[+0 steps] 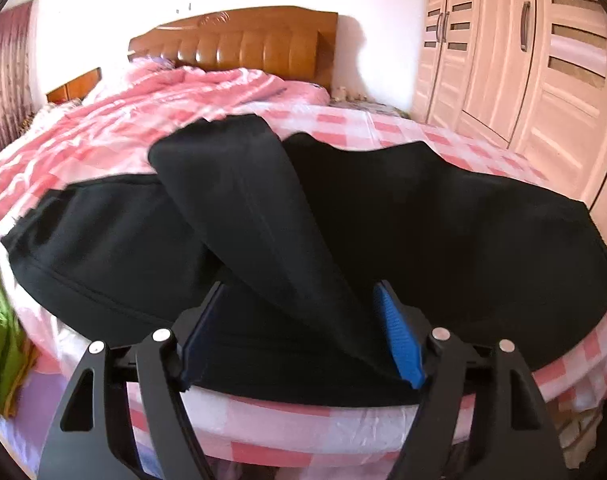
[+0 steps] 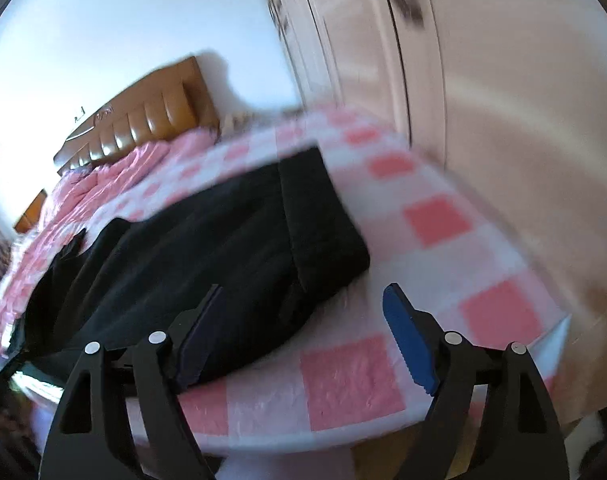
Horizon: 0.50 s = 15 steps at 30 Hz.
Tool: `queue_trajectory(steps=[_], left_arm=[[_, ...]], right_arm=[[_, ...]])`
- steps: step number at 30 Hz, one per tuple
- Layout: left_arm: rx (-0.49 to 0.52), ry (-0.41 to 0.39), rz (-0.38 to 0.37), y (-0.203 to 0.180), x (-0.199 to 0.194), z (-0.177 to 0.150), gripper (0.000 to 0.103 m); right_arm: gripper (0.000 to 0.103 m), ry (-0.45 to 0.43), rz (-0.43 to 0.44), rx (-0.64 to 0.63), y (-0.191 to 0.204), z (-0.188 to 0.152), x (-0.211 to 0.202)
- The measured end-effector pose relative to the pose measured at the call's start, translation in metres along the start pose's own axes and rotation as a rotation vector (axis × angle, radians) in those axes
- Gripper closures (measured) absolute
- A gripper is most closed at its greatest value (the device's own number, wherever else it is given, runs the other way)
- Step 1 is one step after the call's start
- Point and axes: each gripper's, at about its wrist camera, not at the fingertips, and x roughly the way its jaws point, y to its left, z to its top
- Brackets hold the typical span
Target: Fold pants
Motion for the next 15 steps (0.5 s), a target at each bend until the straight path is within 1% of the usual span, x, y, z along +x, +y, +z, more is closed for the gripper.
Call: queue_trajectory(steps=[2, 4, 7, 8, 10, 11, 12, 13, 15], left_arm=[[-0.01, -0.01, 0.001, 0.0, -0.003, 0.004, 0.026], [-0.01, -0.007, 0.001, 0.0, -0.001, 0.007, 0.025], [-0.015, 0.023, 0.01, 0.001, 0.006, 0.007, 0.025], [-0.017, 0.043, 0.009, 0.001, 0.009, 0.005, 0.025], [-0.011, 0.065, 0.011, 0.001, 0.015, 0.003, 0.023], [-0.007, 0.072, 0.014, 0.001, 0.017, 0.002, 0.02], [-0.003, 0.079, 0.016, 0.001, 0.019, 0.001, 0.018], [-0.001, 0.085, 0.015, 0.001, 0.022, 0.0, 0.018], [-0.004, 0.093, 0.006, 0.001, 0.025, -0.001, 0.016]], right_arm=[[0.024, -0.039, 0.006, -0.057, 0.014, 0.002, -0.006], [0.024, -0.039, 0.042, -0.148, 0.037, 0.002, 0.0], [0.024, 0.021, 0.06, -0.246, 0.06, 0.001, 0.028], [0.024, 0.063, 0.058, -0.271, 0.065, 0.0, 0.044], [0.019, 0.116, 0.059, -0.29, 0.066, 0.001, 0.064], [0.016, 0.138, 0.053, -0.31, 0.068, 0.002, 0.073], [0.015, 0.168, 0.028, -0.367, 0.073, 0.001, 0.083], [0.015, 0.176, 0.01, -0.419, 0.078, 0.002, 0.087], [0.015, 0.229, 0.018, -0.395, 0.078, 0.007, 0.091]])
